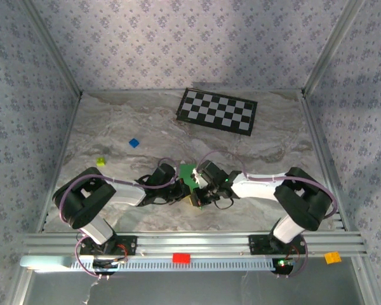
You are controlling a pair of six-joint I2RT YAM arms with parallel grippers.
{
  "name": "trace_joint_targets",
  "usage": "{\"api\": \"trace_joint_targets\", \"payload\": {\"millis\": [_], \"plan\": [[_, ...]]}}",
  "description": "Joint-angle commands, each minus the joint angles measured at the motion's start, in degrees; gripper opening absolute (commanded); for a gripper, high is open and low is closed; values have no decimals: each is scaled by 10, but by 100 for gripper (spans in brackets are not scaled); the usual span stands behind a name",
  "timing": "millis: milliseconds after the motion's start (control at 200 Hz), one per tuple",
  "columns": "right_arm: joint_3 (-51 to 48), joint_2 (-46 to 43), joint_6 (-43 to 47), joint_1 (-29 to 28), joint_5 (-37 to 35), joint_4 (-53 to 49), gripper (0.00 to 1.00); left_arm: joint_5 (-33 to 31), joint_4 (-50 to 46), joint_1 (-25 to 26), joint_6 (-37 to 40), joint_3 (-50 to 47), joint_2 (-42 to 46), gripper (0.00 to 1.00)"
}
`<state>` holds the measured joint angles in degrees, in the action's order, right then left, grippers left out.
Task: Fold a paper plane with a square sheet of paper (pick it up from the middle)
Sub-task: Third fold the triangle at the center of the table.
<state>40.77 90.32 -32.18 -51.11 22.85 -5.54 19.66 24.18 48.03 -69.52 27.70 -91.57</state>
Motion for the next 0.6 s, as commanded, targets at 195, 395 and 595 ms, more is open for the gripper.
{"api": "trace_joint_targets", "payload": {"millis": [195,395,595], "plan": [[-5,-1,-13,-1,-28,-41,6,-25,-40,3,14,6,-11,0],[-33,-6,-29,0,-19,-17,7,-27,-42,4,14,6,-11,0],[-56,-17,-34,0,-5,3,7,-30,-47,3,14,5,-11,0]]}}
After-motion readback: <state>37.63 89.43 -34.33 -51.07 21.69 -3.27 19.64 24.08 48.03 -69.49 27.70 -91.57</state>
